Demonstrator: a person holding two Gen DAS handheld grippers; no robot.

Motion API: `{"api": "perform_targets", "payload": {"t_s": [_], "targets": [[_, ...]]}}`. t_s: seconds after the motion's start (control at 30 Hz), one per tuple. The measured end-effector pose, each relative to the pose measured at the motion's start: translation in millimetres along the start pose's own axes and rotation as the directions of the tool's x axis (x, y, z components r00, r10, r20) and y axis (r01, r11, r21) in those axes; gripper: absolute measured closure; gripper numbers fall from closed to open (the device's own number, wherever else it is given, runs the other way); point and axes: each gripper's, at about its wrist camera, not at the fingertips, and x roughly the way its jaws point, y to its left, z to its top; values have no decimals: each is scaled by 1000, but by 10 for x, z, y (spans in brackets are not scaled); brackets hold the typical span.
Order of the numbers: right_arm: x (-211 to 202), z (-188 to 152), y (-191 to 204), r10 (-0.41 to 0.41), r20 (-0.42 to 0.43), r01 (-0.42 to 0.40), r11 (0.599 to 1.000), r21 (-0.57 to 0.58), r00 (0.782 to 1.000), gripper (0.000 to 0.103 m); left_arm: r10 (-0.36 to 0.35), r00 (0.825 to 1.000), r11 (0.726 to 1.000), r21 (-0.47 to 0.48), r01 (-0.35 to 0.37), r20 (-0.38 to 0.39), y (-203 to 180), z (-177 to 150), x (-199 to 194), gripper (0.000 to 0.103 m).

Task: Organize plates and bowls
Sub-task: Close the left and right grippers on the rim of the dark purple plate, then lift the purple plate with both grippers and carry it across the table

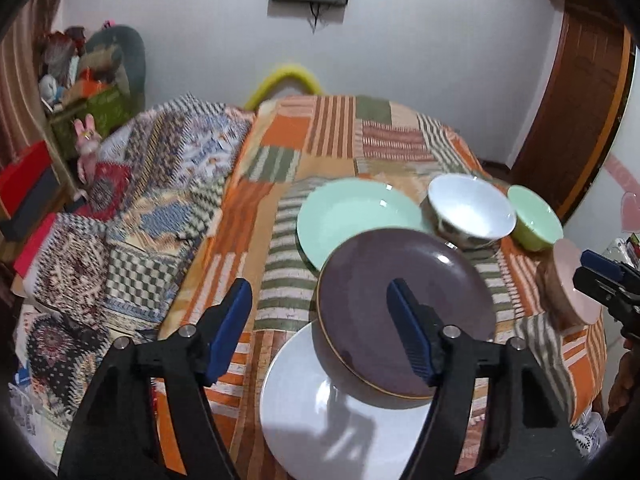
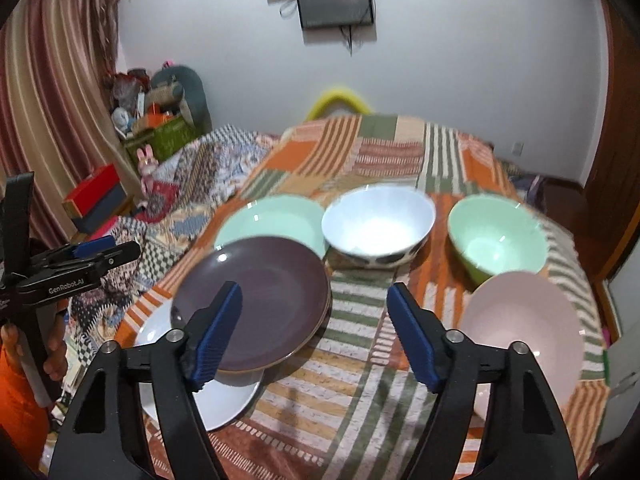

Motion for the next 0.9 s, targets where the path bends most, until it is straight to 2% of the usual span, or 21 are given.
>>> {"api": "perform_targets", "payload": {"t_s": [0.17,0.3,0.57,0.8,0.9], "targets": [[300,-2,-32,6,-86,-5,1000,12,996,40,-16,997,1000,2,16,-81,87,-12,356,45],[502,-36,-38,2,-136,-2,1000,5,991,43,-25,992,1000,1,25,-124,133,1,577,48],[834,-84,-120,11,-227,-5,1000,27,974,52,-76,985,997,0,77,-158,119,-13,814,61],[957,-88,-153,32,-255,-23,999,38,966,59,-115,980,993,3,117,-163,44,-65,959,71],[1019,-97,-149,39,-270,-30,999,37,962,65,-140,975,990,-7,141,-172,11,-97,1007,78]]}}
